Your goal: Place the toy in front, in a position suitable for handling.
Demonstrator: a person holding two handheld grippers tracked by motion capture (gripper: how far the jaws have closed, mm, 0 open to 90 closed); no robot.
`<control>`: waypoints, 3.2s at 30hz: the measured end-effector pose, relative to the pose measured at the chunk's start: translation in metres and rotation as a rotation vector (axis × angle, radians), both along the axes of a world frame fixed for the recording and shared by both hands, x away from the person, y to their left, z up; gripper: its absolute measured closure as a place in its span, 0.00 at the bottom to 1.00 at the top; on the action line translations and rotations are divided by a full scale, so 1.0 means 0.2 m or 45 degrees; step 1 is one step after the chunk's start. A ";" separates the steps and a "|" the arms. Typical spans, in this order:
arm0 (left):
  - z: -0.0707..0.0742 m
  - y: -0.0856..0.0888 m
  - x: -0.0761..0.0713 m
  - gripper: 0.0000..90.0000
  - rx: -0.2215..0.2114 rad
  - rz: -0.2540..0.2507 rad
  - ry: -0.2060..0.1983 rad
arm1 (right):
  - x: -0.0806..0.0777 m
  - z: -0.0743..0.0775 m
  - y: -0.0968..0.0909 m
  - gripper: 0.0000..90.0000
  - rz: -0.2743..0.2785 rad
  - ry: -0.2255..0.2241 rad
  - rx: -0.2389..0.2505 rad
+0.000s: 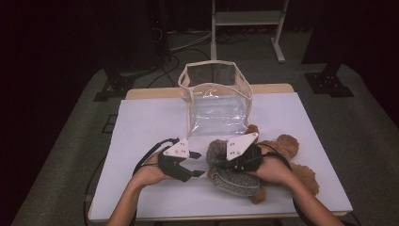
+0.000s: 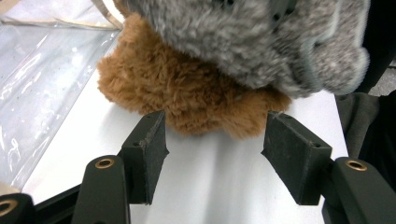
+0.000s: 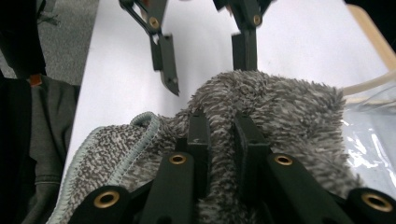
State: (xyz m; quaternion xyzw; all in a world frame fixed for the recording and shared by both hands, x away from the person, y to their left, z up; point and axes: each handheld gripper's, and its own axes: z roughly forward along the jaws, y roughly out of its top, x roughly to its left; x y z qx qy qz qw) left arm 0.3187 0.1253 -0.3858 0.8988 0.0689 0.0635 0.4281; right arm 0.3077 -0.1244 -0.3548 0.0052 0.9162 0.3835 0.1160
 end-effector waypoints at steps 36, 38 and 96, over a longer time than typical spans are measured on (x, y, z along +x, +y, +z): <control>-0.01 -0.31 0.01 0.40 0.010 -0.158 0.033 | -0.06 0.07 -0.36 0.86 -0.094 0.062 0.128; -0.02 -0.31 0.00 0.41 0.015 -0.179 0.038 | -0.03 0.09 -0.33 0.86 -0.090 0.050 0.134; 0.00 -0.24 -0.05 0.46 -0.006 -0.111 -0.039 | 0.03 -0.02 -0.36 0.87 -0.116 0.173 0.018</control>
